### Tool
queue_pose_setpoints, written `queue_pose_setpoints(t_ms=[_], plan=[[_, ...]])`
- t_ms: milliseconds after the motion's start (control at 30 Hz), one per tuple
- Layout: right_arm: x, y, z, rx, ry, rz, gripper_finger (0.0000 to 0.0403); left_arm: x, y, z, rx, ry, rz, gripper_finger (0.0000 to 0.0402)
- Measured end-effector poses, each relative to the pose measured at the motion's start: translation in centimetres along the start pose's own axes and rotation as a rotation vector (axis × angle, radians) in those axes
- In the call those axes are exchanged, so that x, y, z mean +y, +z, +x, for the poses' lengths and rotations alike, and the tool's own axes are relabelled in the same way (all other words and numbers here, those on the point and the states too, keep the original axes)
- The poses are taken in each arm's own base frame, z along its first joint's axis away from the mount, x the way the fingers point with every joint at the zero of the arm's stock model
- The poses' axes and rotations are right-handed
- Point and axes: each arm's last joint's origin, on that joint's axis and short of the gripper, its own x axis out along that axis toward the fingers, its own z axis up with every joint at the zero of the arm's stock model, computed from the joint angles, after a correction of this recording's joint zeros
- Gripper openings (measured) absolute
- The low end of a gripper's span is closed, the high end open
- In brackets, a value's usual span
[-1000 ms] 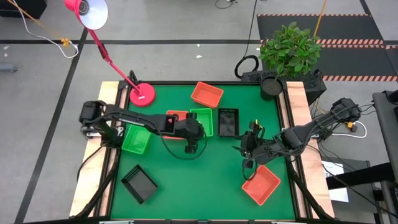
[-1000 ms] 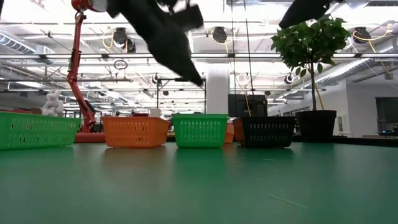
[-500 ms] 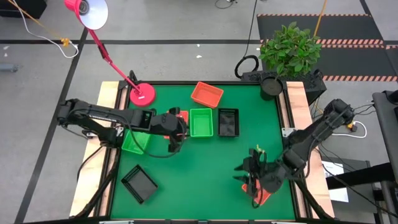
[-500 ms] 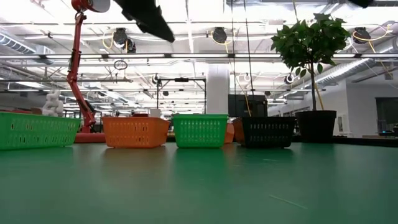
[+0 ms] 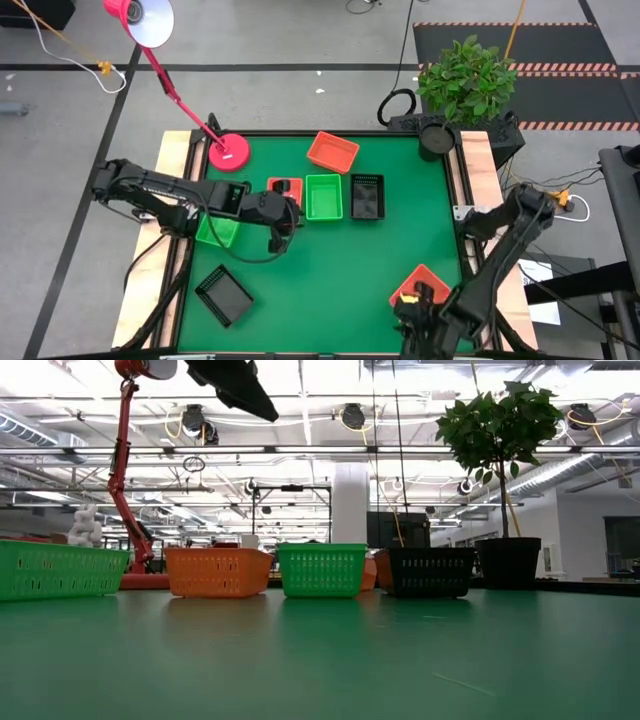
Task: Stack baskets by color
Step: Stack the bottom orange basket on top of the other middle orange basket
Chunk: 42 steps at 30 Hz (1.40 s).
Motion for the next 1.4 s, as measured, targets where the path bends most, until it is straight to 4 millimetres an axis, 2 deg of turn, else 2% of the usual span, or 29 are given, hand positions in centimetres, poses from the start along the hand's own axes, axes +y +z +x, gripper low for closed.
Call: queue_pose_setpoints(t_ms=[200, 567, 667, 800, 933, 1133, 1400], plan=[[0.2, -2.3, 2.0, 0.078, -0.079, 0.0, 0.0153, -0.4, 0.6, -0.1, -0.06, -0.009, -0.022, 0.014], [-0.7, -3.5, 3.4, 0.1, -0.231, -0.043, 0.015, -0.7, 1.2, -0.2, -0.121, -0.016, -0.023, 0.014], [-0.8, -3.5, 3.5, 0.101, -0.235, -0.045, 0.0131, -0.7, 1.2, -0.2, -0.12, -0.016, -0.022, 0.014], [-1.2, -3.4, 3.7, 0.106, -0.258, -0.05, 0.0076, -0.7, 1.2, -0.2, -0.125, -0.016, -0.02, 0.014], [-1.7, -3.1, 4.0, 0.129, -0.28, -0.083, 0.0013, -0.7, 1.3, -0.2, -0.13, -0.016, -0.016, 0.014], [-2.7, -1.4, 3.6, 0.173, -0.329, -0.084, 0.0019, -0.9, 1.3, -0.3, -0.135, -0.023, -0.013, 0.014], [-3.9, 2.3, 0.4, 0.143, -0.317, -0.14, 0.0008, -3.0, 2.3, -0.7, -0.244, -0.07, 0.09, 0.0141]])
